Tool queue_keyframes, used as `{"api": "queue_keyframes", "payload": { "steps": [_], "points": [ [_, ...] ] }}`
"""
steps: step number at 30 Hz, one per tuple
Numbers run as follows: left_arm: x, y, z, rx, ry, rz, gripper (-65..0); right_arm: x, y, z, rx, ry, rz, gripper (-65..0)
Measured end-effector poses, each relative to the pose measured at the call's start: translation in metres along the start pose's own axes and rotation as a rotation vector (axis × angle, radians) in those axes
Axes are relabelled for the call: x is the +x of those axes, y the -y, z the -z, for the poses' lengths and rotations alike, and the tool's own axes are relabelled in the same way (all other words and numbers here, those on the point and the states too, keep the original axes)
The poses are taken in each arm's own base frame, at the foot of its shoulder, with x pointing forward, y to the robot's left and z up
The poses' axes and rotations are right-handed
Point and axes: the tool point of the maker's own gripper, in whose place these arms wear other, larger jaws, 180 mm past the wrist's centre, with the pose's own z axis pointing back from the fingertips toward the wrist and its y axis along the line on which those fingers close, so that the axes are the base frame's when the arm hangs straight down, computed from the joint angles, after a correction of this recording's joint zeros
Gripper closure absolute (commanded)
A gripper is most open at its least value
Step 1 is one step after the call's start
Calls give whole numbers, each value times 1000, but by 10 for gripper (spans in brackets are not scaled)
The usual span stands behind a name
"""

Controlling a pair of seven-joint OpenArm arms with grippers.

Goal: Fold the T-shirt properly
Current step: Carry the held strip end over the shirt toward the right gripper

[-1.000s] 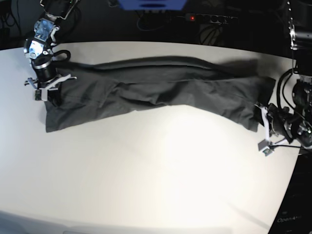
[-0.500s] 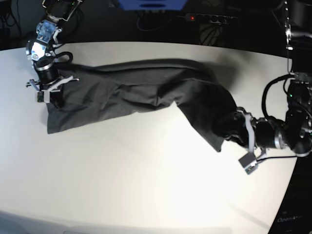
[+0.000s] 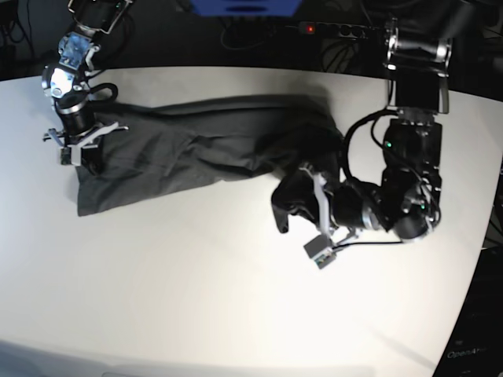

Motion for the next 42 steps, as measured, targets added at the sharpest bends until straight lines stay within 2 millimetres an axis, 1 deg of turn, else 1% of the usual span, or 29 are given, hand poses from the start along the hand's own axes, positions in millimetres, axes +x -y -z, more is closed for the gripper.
{"api": "queue_keyframes", "payload": {
  "steps": [3, 6, 8, 11, 14, 17, 19, 20, 21, 25, 26, 28, 29, 32, 34, 36, 38, 40, 42],
  "points": [
    [8, 9, 14, 2, 6, 1, -32, 0, 0, 0, 0, 0, 0, -6],
    [23, 30, 32, -35, 34, 2, -32, 0, -1, 0, 1, 0, -1, -6],
    [26, 44, 42, -70, 52, -11, -32, 0, -1, 0, 2, 1, 0, -6],
    [19, 57, 52, -95, 42, -36, -32, 1, -1, 0, 6, 3, 0, -6],
    [12, 68, 58, -125, 44, -61, -32, 1, -2, 0, 7, 3, -1, -6],
    [-1, 67, 57, -122, 25, -79, -32, 1, -1, 0, 6, 3, -1, -6],
    [-11, 56, 49, -95, 4, -71, -32, 1, -2, 1, 7, 4, -1, -6],
    [-14, 48, 40, -68, -2, -61, -32, 1, -2, 0, 8, 4, -1, -6],
    [-13, 40, 30, -49, 16, -61, -32, 1, -2, 1, 9, 4, -1, -6],
    [18, 20, -17, -38, 225, -99, -32, 3, -2, 6, 13, -13, -42, -6],
    [17, 13, -25, -25, 239, -108, -32, 5, -3, 10, 17, -18, -56, -6],
    [5, 1, -34, 8, 207, -114, -32, 9, -6, 20, 29, -8, -54, -6],
    [0, -1, -36, 15, 197, -116, -32, 11, -8, 25, 34, -6, -54, -6],
    [-5, -5, -42, 21, 185, -114, -32, 17, -10, 34, 43, -1, -45, -6],
    [-6, -8, -51, 21, 204, -122, -32, 18, -8, 36, 55, -6, -48, -6],
    [-11, -18, -67, 47, 245, -160, -32, 19, -7, 36, 61, -8, -52, -6],
    [-24, -33, -85, 106, 245, -189, -32, 20, -3, 36, 62, -12, -63, -6],
    [-28, -45, -102, 144, 252, -195, -32, 20, 2, 36, 67, -27, -75, -6],
    [-29, -51, -114, 169, 267, -200, -32, 20, 5, 35, 68, -29, -82, -6]
  ]
}}
